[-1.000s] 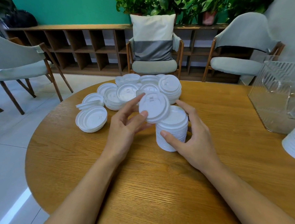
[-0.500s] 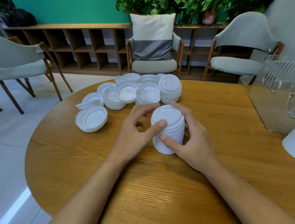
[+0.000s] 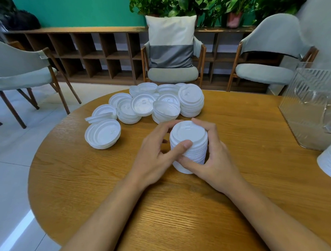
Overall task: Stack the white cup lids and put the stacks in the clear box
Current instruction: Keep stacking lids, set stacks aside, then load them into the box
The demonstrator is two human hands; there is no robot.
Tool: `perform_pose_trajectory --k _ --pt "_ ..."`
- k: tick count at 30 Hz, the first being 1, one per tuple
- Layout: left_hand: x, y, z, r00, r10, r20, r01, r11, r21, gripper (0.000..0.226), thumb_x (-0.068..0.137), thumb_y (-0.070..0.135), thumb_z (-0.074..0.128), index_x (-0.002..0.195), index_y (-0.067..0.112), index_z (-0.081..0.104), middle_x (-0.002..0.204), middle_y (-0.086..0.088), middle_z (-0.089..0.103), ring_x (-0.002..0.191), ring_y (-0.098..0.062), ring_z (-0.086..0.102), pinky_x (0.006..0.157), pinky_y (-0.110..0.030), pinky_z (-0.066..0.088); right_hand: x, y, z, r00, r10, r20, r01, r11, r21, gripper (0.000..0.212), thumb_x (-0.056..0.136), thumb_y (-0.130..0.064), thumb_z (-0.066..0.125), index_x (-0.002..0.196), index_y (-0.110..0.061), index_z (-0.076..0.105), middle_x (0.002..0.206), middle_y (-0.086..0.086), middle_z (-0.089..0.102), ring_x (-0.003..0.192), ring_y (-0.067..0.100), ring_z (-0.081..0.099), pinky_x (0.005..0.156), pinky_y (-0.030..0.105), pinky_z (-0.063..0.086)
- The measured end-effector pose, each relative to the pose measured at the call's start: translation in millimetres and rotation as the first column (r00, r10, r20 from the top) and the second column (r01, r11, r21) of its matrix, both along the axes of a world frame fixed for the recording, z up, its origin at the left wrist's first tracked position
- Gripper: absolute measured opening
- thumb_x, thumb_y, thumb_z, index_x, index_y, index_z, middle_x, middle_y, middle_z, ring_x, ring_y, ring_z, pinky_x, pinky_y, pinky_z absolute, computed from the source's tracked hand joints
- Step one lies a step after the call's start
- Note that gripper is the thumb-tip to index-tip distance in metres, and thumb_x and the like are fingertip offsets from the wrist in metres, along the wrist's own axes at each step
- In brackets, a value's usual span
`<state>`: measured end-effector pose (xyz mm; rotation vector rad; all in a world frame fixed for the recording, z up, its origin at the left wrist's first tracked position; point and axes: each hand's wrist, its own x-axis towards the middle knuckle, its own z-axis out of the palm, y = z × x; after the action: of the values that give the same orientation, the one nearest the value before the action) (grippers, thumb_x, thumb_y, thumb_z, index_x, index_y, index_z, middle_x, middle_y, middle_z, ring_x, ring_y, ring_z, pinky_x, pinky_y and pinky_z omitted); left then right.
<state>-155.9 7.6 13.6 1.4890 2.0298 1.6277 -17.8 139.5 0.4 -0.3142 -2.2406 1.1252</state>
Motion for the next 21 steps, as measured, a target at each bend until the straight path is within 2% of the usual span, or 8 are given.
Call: perform_pose_trajectory --k 3,5,8,10,12,15,17,21 --pt "-12 -9 -4 0.976 0.146 -0.161 -0.136 0.988 0.071 0.049 0.104 0.053 0.048 0.133 0.017 0.066 0.126 0.009 0.068 0.124 -0.013 0.062 0.101 -0.031 0.048 0 1 1 1.000 -0.004 -0.011 0.004 1.000 0.011 0.085 0.074 -0.048 0.089 0.141 -0.045 0.037 0.133 -0.022 0.057 0.125 0.002 0.057 0.096 0.013 0.046" --pt "-25 -14 -9 0.898 0.366 -0.244 -0.341 0.930 0.138 0.036 0.101 0.040 0.060 0.127 0.016 0.068 0.127 0.005 0.065 0.125 -0.011 0.059 0.104 -0.039 0.048 0 0 2 1.000 -0.009 -0.010 0.009 1.000 0.006 0.084 0.073 -0.052 0.087 0.139 -0.049 0.036 0.133 -0.025 0.056 0.125 -0.002 0.056 0.095 0.008 0.043" --pt "-44 -21 -15 0.701 0.646 -0.301 -0.627 0.760 0.171 0.038 0.090 0.023 0.073 0.127 0.019 0.067 0.144 -0.005 0.050 0.138 -0.021 0.046 0.112 -0.050 0.042 2 -1 3 1.000 -0.008 -0.009 0.008 1.000 -0.011 0.083 0.071 -0.058 0.084 0.138 -0.053 0.036 0.130 -0.031 0.055 0.123 -0.005 0.055 0.094 0.007 0.044" --pt "-55 -26 -15 0.582 0.748 -0.320 -0.750 0.645 0.146 0.049 0.085 0.028 0.076 0.132 0.024 0.063 0.154 -0.008 0.039 0.147 -0.027 0.036 0.118 -0.056 0.033 2 -2 4 1.000 -0.002 -0.011 0.002 1.000 -0.014 0.083 0.070 -0.058 0.084 0.137 -0.054 0.035 0.129 -0.034 0.054 0.123 -0.006 0.054 0.093 0.007 0.044" --pt "-66 -31 -14 0.512 0.796 -0.323 -0.832 0.553 0.043 0.061 0.081 0.039 0.078 0.137 0.030 0.056 0.161 -0.008 0.031 0.152 -0.031 0.029 0.123 -0.061 0.023 3 -2 5 1.000 0.004 -0.013 -0.004 1.000 -0.011 0.082 0.070 -0.057 0.084 0.136 -0.055 0.035 0.129 -0.037 0.052 0.122 -0.009 0.053 0.093 0.006 0.044" --pt "-77 -37 -18 0.527 0.806 -0.268 -0.850 0.504 -0.155 0.077 0.078 0.050 0.081 0.146 0.034 0.047 0.164 -0.008 0.026 0.154 -0.032 0.024 0.124 -0.064 0.016 5 -2 6 1.000 0.013 -0.012 -0.013 1.000 -0.011 0.082 0.070 -0.056 0.084 0.136 -0.054 0.036 0.129 -0.038 0.051 0.122 -0.011 0.052 0.093 0.006 0.044" --pt "-80 -39 -20 0.543 0.806 -0.234 -0.839 0.510 -0.191 0.077 0.080 0.047 0.080 0.148 0.034 0.045 0.162 -0.009 0.029 0.151 -0.032 0.030 0.121 -0.062 0.025 5 -1 6 1.000 0.013 -0.009 -0.013 1.000 -0.008 0.082 0.070 -0.057 0.084 0.137 -0.053 0.036 0.129 -0.037 0.052 0.122 -0.010 0.053 0.092 0.006 0.044" --pt "-78 -38 -20 0.574 0.783 -0.239 -0.819 0.554 -0.150 0.066 0.084 0.032 0.073 0.145 0.029 0.050 0.151 -0.008 0.041 0.132 -0.034 0.047 0.103 -0.054 0.047 4 -1 4 1.000 0.009 0.000 -0.009 1.000 -0.010 0.084 0.070 -0.058 0.085 0.138 -0.052 0.036 0.129 -0.034 0.053 0.122 -0.008 0.053 0.092 0.005 0.043"
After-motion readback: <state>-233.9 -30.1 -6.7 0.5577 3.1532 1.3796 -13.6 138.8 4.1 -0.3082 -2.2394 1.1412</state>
